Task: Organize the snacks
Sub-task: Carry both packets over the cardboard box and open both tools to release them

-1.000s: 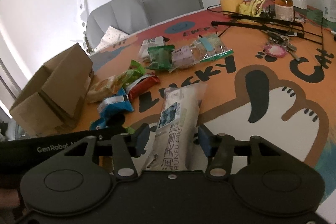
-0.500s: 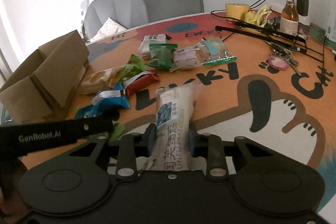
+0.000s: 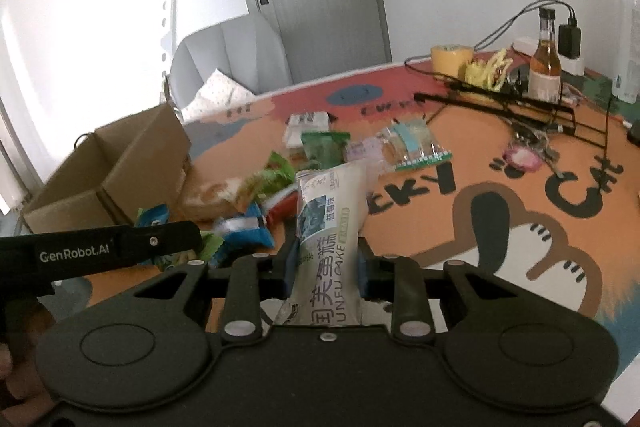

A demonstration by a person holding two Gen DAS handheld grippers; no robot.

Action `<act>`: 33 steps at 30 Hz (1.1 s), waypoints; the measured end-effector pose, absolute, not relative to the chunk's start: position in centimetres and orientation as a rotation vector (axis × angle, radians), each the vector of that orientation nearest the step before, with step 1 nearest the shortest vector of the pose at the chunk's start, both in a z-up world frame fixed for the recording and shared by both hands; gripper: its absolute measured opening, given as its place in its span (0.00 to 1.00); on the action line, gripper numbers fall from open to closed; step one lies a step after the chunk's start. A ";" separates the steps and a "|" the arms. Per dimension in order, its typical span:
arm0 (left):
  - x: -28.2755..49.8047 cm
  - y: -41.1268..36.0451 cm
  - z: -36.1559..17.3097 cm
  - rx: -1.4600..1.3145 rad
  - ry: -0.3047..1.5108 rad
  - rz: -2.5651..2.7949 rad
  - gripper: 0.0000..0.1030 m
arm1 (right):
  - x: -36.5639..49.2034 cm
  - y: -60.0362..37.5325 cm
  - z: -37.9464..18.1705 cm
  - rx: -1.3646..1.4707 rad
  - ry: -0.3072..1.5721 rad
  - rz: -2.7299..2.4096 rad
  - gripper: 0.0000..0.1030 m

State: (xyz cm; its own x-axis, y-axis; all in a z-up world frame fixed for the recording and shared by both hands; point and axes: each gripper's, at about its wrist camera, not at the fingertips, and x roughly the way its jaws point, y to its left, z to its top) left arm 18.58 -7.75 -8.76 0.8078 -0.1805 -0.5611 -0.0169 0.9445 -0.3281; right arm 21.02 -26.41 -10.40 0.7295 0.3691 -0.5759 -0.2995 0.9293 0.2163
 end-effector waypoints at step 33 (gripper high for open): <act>17.5 0.8 -2.3 -0.258 0.499 -0.094 0.26 | 20.3 -18.2 -5.2 0.162 0.512 0.440 0.26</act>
